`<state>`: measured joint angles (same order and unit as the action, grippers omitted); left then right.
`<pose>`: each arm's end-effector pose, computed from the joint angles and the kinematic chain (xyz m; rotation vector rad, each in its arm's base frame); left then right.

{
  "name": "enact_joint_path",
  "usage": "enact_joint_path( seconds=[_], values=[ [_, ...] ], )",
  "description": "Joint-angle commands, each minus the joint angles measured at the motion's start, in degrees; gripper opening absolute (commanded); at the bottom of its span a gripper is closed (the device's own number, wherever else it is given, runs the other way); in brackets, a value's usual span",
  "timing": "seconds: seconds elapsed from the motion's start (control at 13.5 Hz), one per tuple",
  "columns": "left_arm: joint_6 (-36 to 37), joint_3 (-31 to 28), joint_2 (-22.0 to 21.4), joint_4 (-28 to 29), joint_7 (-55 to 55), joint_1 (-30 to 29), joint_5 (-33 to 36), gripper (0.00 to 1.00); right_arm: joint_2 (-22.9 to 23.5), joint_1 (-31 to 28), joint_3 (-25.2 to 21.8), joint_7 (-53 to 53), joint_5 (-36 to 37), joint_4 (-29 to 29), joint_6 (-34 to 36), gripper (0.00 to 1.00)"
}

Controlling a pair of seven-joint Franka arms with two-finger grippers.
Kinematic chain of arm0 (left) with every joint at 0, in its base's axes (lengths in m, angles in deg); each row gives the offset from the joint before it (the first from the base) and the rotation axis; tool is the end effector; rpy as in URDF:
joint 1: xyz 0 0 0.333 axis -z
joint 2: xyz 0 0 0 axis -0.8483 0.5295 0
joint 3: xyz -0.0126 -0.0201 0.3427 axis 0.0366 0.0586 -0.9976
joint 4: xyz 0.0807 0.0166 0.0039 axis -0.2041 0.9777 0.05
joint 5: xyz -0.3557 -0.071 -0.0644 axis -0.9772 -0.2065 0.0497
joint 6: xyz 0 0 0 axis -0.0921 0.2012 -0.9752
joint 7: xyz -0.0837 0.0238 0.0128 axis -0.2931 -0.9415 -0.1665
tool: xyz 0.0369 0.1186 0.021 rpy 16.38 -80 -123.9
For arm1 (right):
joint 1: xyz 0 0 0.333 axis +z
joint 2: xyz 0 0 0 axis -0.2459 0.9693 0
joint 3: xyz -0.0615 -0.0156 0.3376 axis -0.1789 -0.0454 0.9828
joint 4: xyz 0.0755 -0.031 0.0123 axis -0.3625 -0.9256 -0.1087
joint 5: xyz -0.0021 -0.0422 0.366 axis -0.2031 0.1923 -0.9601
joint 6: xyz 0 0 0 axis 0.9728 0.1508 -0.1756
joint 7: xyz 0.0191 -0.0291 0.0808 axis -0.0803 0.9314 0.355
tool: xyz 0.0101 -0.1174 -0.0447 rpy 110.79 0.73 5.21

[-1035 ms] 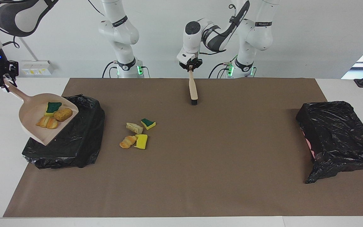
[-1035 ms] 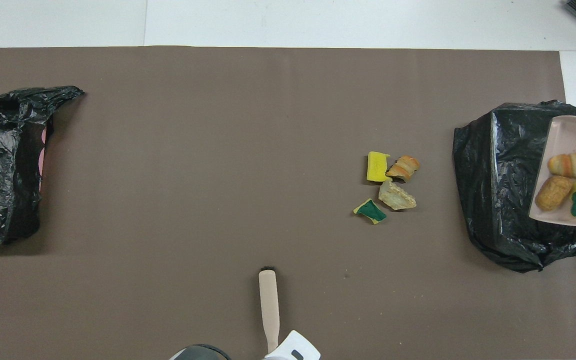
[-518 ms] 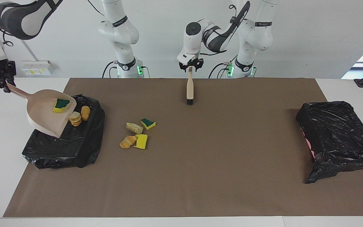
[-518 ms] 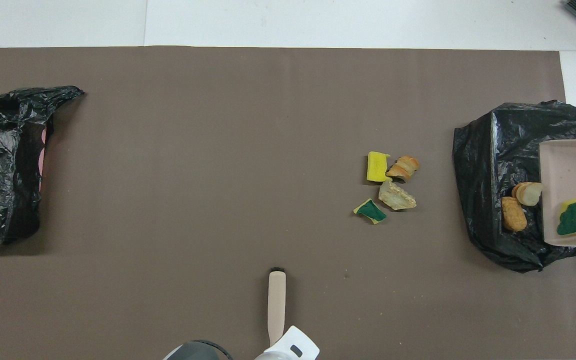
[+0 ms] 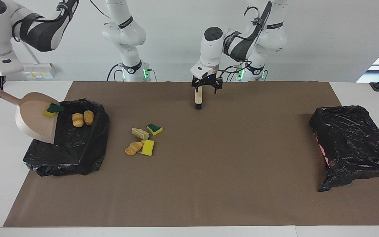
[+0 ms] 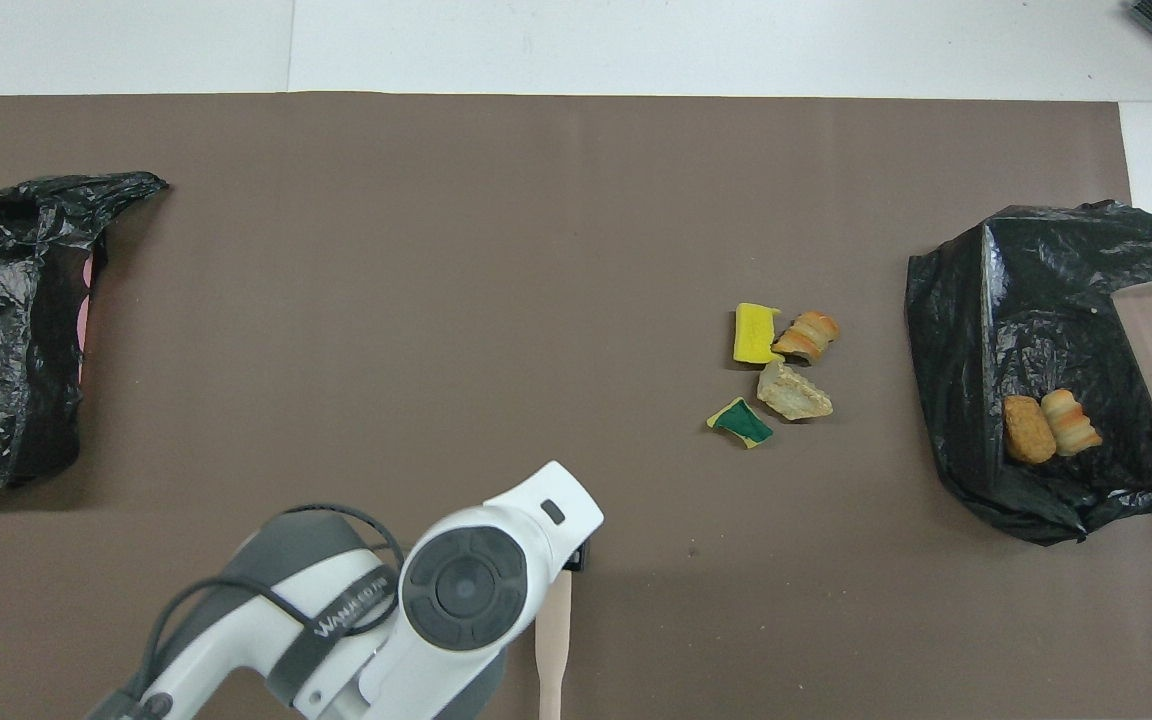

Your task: Sweep and dump trash in bin

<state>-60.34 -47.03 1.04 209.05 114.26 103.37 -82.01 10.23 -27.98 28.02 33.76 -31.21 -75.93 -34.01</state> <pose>0.3566 -0.3541 0.4363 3.1105 -0.2220 -0.0155 0.5144 -0.2476 0.6156 1.6770 2.0465 -0.4968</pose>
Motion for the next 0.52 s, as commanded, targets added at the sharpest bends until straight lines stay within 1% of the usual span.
enact_joint_path(
  seconds=[0.0, 0.15, 0.3, 0.44],
  values=[
    [5.59, 0.63, 6.7, -14.57, -6.23, -8.05, 1.52, 1.0, -0.82, 0.64, 0.42, 0.37, 3.45, 0.8, 0.61, 0.0],
    [7.7, 0.63, 6.09, -19.85, -12.46, -14.02, 1.61, 1.0, -0.99, 2.14, 0.6, 0.36, 5.39, 0.8, 0.96, 0.0],
    [12.08, 0.54, 6.09, -26.26, -16.61, -18.34, 3.09, 1.0, -1.0, 5.12, 0.69, -0.59, 8.63, 0.88, 1.75, 0.0],
    [16.65, 0.54, 6.0, -31.45, -21.77, -23.43, 4.24, 1.0, -1.43, 5.66, 1.3, -2.96, 9.0, 1.49, 5.16, 0.0]
  ],
)
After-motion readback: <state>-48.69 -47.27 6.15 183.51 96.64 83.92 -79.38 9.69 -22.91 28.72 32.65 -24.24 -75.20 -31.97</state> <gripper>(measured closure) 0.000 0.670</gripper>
